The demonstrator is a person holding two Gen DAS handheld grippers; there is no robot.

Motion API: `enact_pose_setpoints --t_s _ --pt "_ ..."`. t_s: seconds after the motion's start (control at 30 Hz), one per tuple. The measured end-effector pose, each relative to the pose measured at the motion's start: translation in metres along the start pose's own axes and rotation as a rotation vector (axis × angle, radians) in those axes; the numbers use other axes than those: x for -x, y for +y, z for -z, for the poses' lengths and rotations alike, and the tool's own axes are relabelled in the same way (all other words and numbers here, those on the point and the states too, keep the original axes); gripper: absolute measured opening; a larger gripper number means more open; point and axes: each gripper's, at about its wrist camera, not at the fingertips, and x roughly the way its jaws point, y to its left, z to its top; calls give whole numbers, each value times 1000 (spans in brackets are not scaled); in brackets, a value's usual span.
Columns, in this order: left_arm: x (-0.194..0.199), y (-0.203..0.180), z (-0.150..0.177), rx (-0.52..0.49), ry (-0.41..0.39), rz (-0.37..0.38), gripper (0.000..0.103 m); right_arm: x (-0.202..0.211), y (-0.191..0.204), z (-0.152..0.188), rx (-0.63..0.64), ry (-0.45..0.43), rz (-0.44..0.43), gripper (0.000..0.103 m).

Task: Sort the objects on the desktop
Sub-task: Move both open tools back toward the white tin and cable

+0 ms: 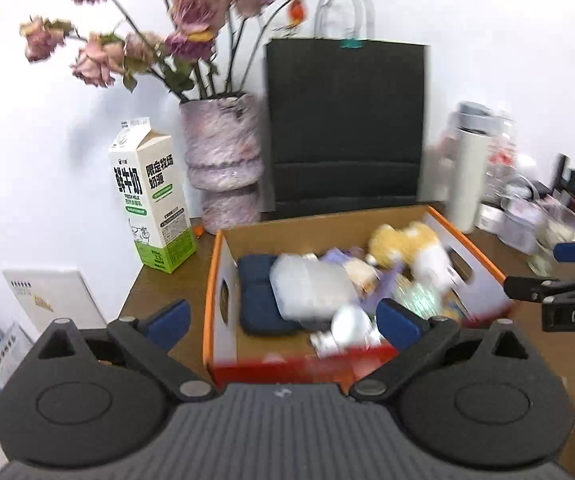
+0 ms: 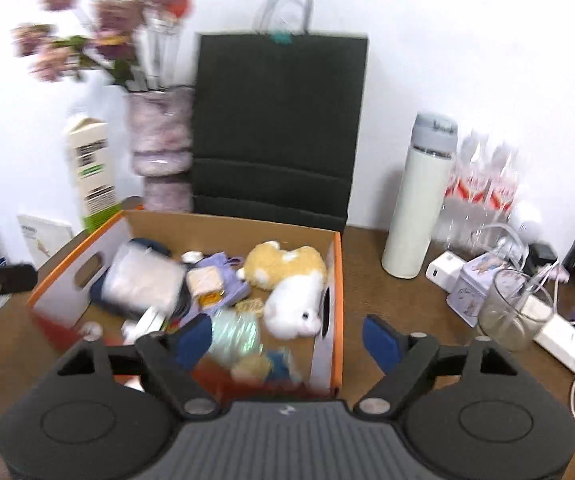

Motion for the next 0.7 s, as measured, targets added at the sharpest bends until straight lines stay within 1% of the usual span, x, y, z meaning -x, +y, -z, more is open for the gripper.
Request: enact_pose_setpoints --t_s 0.03,0.1,0.17,0.27,0.33,0.4,0.43,0.53,0.7 --pt "9 -4 10 3 -10 -3 102 9 4 14 15 -9 9 84" --pt "28 -10 39 27 -35 -4 103 24 12 44 35 -1 17 84" --pt "43 -19 70 57 -48 -2 103 40 21 76 46 12 -9 84" --pt "61 -33 111 75 -9 -29 103 61 36 119 72 38 -42 84" --pt "74 -39 135 98 11 -51 103 76 44 142 95 41 -31 84" --pt "86 -42 156 124 35 -37 103 91 47 160 68 34 -18 84" --pt "91 -44 165 128 52 -28 103 96 46 166 43 45 -29 84" --pt "97 -48 180 125 85 -24 103 107 39 179 -27 72 -79 84" --pt "84 -46 176 132 96 -41 103 100 28 180 -107 84 -59 84"
